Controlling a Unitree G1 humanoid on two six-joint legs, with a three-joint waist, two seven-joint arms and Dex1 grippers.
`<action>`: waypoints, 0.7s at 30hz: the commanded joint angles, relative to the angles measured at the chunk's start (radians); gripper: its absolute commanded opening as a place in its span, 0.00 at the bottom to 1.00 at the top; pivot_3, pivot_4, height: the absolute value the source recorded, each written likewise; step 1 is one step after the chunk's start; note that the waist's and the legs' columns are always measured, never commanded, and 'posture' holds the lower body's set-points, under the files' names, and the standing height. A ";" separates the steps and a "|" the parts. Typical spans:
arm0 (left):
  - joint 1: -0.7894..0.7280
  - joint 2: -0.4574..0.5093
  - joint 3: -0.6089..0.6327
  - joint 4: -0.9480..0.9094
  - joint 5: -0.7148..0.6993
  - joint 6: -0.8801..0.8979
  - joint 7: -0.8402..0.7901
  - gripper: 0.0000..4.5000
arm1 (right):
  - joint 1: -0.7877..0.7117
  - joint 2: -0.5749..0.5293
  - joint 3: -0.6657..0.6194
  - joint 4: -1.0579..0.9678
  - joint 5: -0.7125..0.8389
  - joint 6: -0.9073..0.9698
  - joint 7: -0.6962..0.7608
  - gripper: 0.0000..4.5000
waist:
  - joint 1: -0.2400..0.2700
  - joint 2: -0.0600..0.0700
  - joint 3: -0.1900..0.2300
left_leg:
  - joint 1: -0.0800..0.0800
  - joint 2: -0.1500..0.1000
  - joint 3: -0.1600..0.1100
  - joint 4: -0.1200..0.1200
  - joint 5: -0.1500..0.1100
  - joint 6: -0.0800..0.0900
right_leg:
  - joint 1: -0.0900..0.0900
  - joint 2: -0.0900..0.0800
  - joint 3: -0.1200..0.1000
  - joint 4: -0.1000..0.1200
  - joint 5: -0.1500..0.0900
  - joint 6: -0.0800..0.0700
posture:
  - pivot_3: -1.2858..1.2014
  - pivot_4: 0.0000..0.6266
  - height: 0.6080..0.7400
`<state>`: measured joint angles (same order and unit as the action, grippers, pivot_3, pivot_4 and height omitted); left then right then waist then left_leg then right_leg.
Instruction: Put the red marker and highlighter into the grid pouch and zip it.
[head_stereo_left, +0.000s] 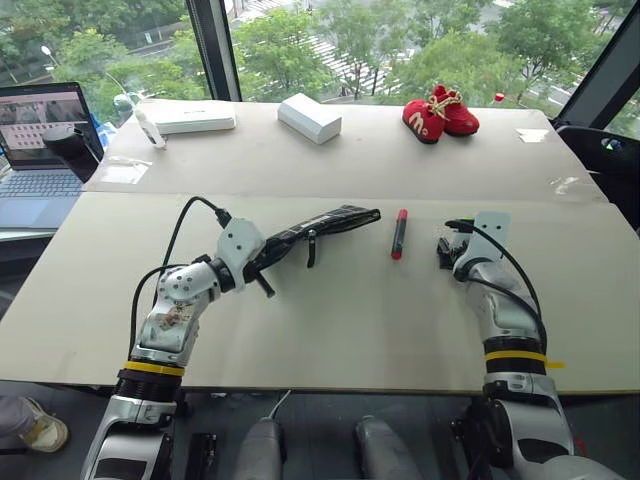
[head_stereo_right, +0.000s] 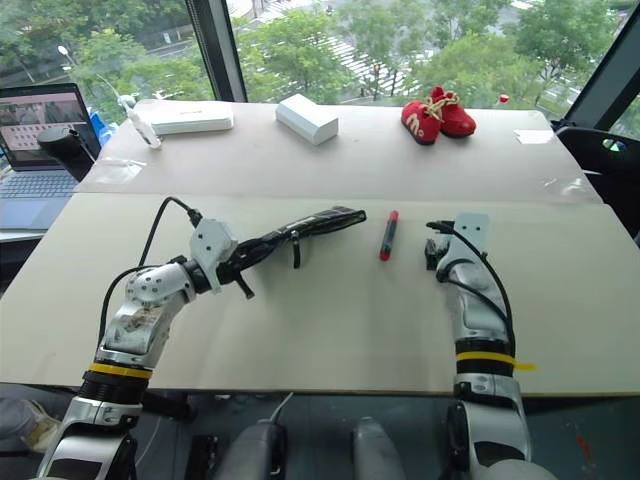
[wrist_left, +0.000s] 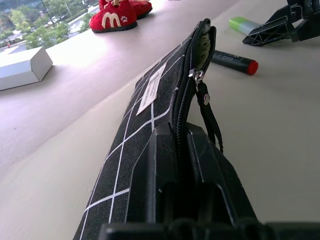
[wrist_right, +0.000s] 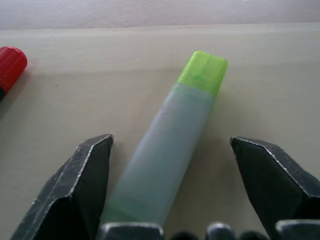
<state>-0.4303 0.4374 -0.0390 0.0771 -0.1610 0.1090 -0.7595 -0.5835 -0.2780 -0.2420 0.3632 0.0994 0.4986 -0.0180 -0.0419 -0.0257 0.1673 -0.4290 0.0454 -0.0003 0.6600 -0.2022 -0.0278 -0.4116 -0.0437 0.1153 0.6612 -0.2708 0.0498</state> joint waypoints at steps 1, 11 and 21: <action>-0.013 0.005 0.023 -0.024 -0.021 -0.011 0.005 0.00 | 0.024 0.001 -0.012 0.023 -0.008 -0.005 -0.028 0.54 | 0.001 0.000 0.000 | 0.000 0.000 0.000 0.000 0.000 0.000 | 0.000 0.000 0.000 0.000 0.000 0.000 | 0.52 0.24 0.92; -0.004 0.009 0.035 -0.033 -0.032 0.008 -0.006 0.00 | 0.006 -0.022 -0.003 0.001 -0.009 -0.096 0.003 0.24 | 0.001 0.000 0.000 | 0.001 0.000 -0.001 0.000 0.000 0.000 | 0.001 0.000 0.000 -0.001 0.000 0.000 | 0.52 0.24 0.92; 0.000 0.014 0.030 -0.007 -0.031 -0.004 -0.025 0.00 | 0.005 -0.329 0.308 -0.175 -0.084 -0.627 0.691 0.24 | -0.012 0.001 0.001 | -0.001 0.000 0.000 -0.001 0.000 0.000 | -0.001 0.000 0.000 -0.002 0.000 0.000 | 0.52 0.24 0.92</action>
<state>-0.4284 0.4409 -0.0193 0.0816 -0.1802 0.1132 -0.7787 -0.5739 -0.5609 0.0329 0.2113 0.0423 -0.0103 0.5686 -0.0536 -0.0247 0.1680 -0.4297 0.0455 -0.0005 0.6590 -0.2023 -0.0277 -0.4117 -0.0435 0.1152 0.6583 -0.2709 0.0501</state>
